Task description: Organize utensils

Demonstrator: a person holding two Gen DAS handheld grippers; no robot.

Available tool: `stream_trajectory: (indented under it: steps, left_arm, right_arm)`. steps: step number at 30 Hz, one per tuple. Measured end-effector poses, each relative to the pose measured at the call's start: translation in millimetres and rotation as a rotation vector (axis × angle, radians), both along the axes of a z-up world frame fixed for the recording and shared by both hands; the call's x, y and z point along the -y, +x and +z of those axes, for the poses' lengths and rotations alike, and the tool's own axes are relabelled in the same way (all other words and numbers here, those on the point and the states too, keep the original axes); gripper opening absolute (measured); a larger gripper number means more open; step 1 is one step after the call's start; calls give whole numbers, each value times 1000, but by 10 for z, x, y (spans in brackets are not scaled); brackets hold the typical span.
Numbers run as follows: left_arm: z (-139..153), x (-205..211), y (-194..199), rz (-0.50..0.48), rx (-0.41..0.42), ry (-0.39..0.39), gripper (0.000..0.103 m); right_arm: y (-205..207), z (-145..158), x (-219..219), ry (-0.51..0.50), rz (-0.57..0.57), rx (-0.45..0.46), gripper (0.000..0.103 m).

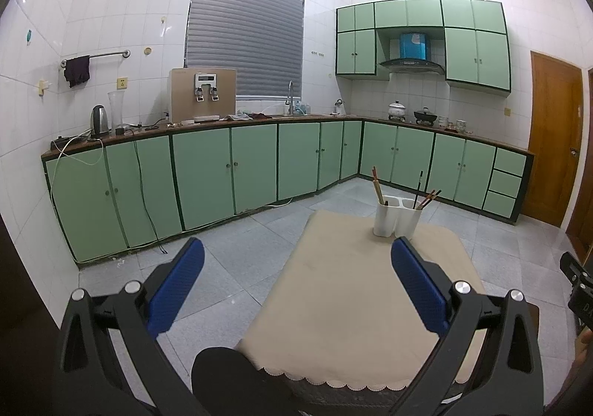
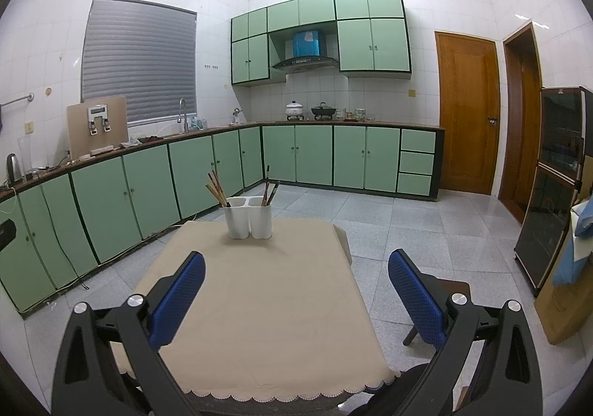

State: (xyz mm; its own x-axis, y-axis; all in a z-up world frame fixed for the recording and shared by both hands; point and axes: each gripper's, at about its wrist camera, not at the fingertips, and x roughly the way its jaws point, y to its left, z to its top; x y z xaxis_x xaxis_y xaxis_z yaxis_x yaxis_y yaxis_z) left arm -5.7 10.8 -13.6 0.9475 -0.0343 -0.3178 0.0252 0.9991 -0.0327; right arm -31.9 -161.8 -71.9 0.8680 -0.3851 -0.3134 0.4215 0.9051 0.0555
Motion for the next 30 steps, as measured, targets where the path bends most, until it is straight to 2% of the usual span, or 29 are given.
stream_trajectory:
  steps: [30]
  left_arm:
    - [-3, 6, -2, 0, 2, 2, 98]
  right_arm:
    - [-14, -6, -24, 3, -2, 3, 97]
